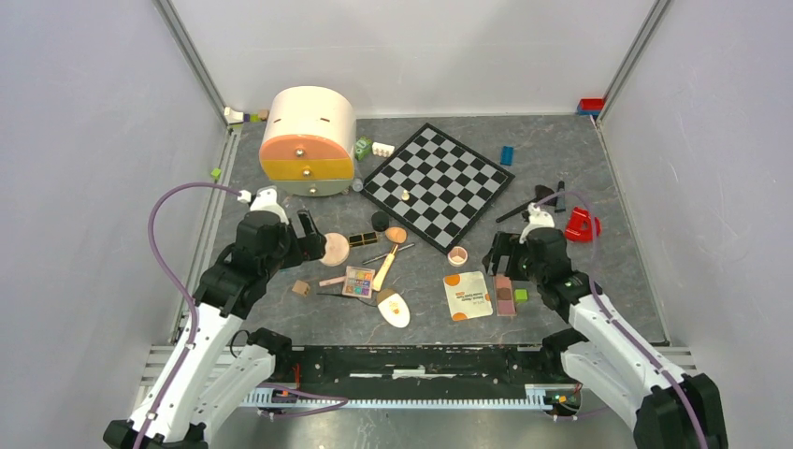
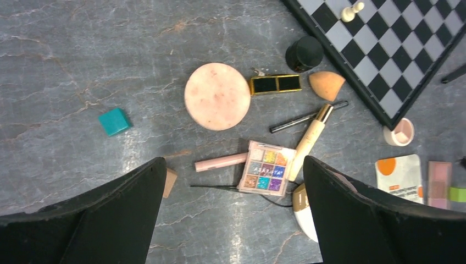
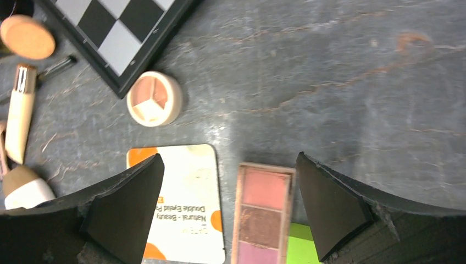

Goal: Organize the makeup
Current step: Open the drawer in the storage box.

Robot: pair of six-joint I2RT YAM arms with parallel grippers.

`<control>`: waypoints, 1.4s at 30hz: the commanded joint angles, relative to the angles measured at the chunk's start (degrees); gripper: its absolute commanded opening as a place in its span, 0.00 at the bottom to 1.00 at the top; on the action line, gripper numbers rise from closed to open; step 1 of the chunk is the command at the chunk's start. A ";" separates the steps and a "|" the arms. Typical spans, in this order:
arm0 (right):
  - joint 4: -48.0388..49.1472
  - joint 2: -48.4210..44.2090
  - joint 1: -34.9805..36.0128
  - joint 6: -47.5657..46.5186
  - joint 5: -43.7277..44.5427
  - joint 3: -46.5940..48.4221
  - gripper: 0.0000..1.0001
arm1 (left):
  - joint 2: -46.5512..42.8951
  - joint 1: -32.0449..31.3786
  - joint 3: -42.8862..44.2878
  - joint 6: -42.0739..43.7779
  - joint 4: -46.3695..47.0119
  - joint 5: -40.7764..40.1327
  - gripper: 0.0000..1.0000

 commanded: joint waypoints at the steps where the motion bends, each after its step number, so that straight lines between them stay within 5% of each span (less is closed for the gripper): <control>1: 4.19 2.07 3.93 0.13 -0.12 4.00 0.97 | -0.54 -0.11 0.87 -5.05 5.77 4.33 1.00; 17: -8.59 -7.28 4.76 -9.40 6.05 8.45 0.97 | 12.08 4.35 9.84 -13.45 23.32 -2.40 0.93; 29: -10.89 -7.78 4.76 -13.55 1.72 9.20 0.97 | 29.34 20.02 17.20 -7.74 31.53 20.36 0.69; 42: -11.04 -7.23 4.75 -14.80 1.29 8.85 0.98 | 37.96 20.25 23.04 2.10 29.94 20.11 0.52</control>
